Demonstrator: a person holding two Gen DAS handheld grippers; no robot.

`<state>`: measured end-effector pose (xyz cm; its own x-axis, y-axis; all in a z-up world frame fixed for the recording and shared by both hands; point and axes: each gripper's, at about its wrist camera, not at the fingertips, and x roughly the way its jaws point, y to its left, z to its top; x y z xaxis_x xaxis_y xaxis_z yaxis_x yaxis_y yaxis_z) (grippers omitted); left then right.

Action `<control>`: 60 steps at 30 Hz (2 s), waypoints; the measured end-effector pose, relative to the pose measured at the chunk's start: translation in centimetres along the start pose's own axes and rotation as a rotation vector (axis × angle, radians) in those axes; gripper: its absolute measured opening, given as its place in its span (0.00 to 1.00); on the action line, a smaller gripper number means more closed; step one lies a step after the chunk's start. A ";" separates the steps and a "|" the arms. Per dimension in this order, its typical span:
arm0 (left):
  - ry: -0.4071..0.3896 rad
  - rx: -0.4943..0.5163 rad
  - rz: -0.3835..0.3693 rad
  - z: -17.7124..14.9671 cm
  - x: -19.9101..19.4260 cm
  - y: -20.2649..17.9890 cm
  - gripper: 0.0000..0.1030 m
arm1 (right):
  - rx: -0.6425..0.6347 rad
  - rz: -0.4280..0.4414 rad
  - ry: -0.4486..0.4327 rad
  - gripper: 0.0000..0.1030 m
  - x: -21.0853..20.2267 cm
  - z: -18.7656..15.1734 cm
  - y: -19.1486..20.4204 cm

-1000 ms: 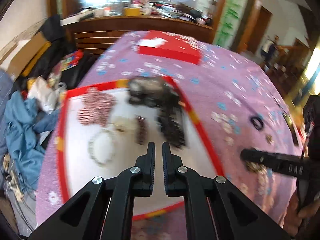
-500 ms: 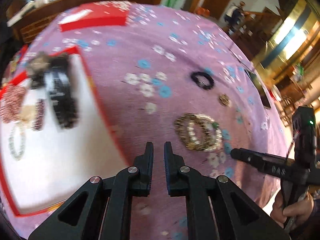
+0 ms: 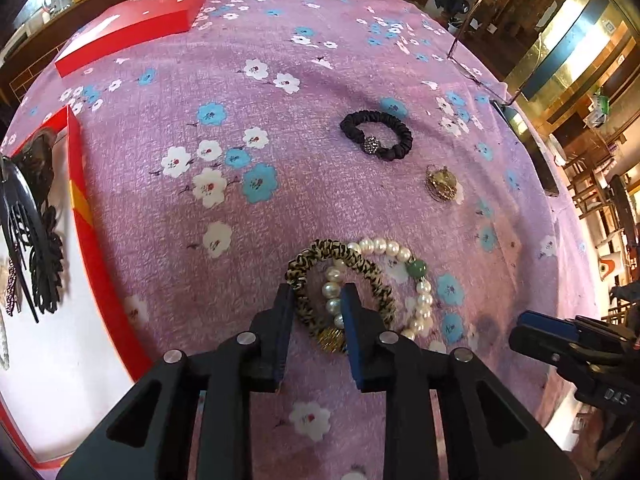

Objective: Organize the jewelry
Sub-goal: 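Move both grippers back to the remaining bracelets, then grasp the leopard-print bracelet with the left gripper while the right grasps the pearl bracelet, then carry both bracelets over the white tray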

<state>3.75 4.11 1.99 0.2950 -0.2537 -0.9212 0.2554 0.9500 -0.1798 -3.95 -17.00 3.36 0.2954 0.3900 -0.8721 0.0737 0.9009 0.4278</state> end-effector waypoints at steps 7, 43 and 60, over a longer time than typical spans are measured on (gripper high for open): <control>-0.026 -0.052 0.069 -1.6 -0.9 0.6 0.12 | -0.050 0.015 0.013 0.35 0.5 1.1 1.0; -0.078 -0.089 0.092 -6.3 -3.4 1.1 0.03 | -0.439 -0.199 -0.062 0.09 2.7 2.8 7.8; -0.179 -0.076 0.038 -4.4 -8.0 -0.4 0.03 | -0.269 0.016 -0.203 0.09 -4.1 3.2 5.3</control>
<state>-2.76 6.59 7.94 0.4640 -0.2395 -0.8528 0.1731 0.9687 -0.1778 -1.68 -14.42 9.94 0.4801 0.3829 -0.7892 -0.1787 0.9235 0.3394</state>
